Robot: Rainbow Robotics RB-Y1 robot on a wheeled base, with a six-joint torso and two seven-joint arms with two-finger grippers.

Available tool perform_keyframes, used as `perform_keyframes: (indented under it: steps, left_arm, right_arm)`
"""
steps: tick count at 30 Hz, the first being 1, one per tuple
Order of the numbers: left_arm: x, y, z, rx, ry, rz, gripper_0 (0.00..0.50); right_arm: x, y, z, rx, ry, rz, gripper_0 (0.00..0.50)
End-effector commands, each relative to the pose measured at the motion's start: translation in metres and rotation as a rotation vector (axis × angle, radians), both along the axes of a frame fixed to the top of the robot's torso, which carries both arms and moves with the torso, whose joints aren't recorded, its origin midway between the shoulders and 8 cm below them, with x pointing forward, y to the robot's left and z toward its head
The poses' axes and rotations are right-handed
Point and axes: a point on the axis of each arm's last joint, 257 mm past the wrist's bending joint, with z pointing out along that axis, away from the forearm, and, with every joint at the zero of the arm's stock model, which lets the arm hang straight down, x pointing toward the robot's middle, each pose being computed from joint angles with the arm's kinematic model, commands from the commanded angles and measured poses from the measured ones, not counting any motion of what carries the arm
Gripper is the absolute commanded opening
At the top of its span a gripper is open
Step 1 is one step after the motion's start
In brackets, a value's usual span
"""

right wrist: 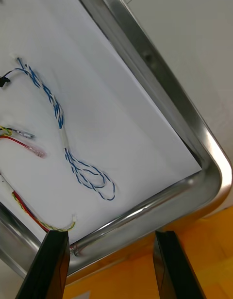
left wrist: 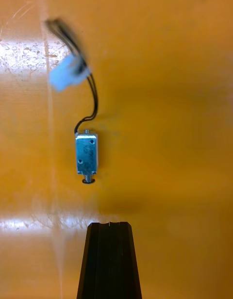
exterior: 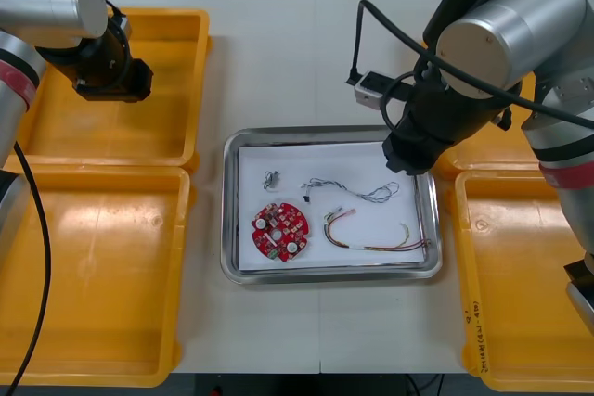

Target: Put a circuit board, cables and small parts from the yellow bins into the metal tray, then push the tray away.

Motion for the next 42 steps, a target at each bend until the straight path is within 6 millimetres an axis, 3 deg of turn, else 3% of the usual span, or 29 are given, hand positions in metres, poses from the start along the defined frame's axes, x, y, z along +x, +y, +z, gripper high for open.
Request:
perform_keyframes:
  steps: [1,7,11,17,22,29,35,42]
  left_arm:
    - [0.011,0.016,0.063,0.064,-0.074,-0.083,0.0]
    - [0.003,0.021,0.087,0.064,-0.075,-0.083,0.0]
    - [-0.003,0.023,0.094,0.073,-0.063,-0.084,0.0]
    - [-0.012,0.026,0.101,0.077,-0.042,-0.082,0.0]
    - [-0.019,0.028,0.106,0.065,-0.026,-0.073,0.0]
    - [-0.015,0.03,0.113,0.066,-0.051,-0.065,0.0]
    - [-0.003,0.028,0.118,0.074,-0.1,-0.066,0.0]
    - [0.013,0.021,0.111,0.063,-0.142,-0.065,0.0]
  right_arm:
    - [0.017,0.015,0.056,0.118,-0.078,-0.111,0.5]
    - [0.023,0.006,0.082,0.194,-0.117,-0.247,0.5]
    - [0.024,-0.005,0.088,0.225,-0.122,-0.338,0.5]
    - [0.029,-0.03,0.1,0.285,-0.124,-0.506,0.5]
    - [0.037,-0.063,0.117,0.336,-0.142,-0.627,0.5]
    - [0.035,-0.104,0.117,0.342,-0.131,-0.707,0.5]
    - [0.022,-0.141,0.118,0.393,-0.099,-0.768,0.5]
    - [0.008,-0.175,0.115,0.39,-0.132,-0.824,0.5]
